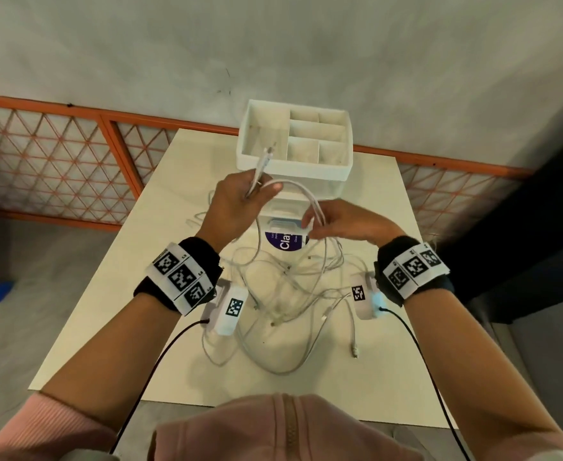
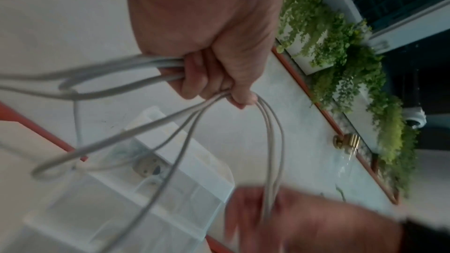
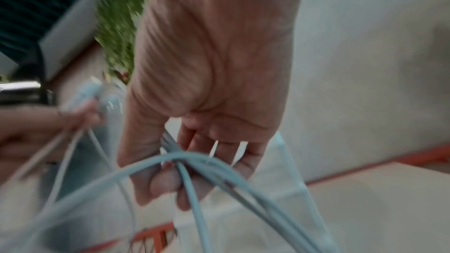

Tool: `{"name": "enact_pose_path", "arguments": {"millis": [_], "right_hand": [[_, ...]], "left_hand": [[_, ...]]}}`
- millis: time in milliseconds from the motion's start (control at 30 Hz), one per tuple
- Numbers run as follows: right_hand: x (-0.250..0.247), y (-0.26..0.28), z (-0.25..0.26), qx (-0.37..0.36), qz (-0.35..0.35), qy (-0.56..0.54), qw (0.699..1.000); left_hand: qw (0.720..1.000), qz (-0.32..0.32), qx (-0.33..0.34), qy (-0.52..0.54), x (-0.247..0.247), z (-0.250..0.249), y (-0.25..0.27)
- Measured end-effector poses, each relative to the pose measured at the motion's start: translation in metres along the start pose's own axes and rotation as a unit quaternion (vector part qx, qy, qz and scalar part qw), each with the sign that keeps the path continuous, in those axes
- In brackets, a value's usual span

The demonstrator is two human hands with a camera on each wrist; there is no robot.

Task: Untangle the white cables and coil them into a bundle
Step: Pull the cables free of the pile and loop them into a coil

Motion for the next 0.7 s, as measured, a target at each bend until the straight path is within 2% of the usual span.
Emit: {"name": "enact_pose_path", "arguments": {"millis": [133, 267, 433, 533, 700], "right_hand": [[0.021, -0.014, -0.065, 0.070, -0.016, 0.018, 0.997], [0.025, -0.023, -0.108, 0.108, -0.059, -0.004, 0.992], [0.018, -0.020, -0.148, 0.156, -0.151, -0.131, 0.967], [0.029, -0.016, -0.164, 0.182, -0.133, -0.179, 0.958], [0.035, -0.012, -0.181, 0.242, -0.120, -0.159, 0.950]], "left_hand": [[0.995, -0.099, 0.016, -0.009, -0.034, -0.007, -0.009], [0.991, -0.130, 0.024, -0.034, -0.047, -0.009, -0.010], [0.979, -0.199, 0.014, -0.036, -0.060, -0.001, -0.007], [0.977, -0.210, 0.009, -0.032, -0.062, 0.000, -0.007], [0.975, -0.221, 0.013, -0.037, -0.062, -0.005, -0.007]]}}
Point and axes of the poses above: each hand's wrist, its own y-axis away from the middle knuckle, its own x-axis out of the palm, z = x × y, the point moved 10 cm from there along -y, towards the middle knuckle, and after that the axes turned 11 degrees about x, right-handed, at the moved point
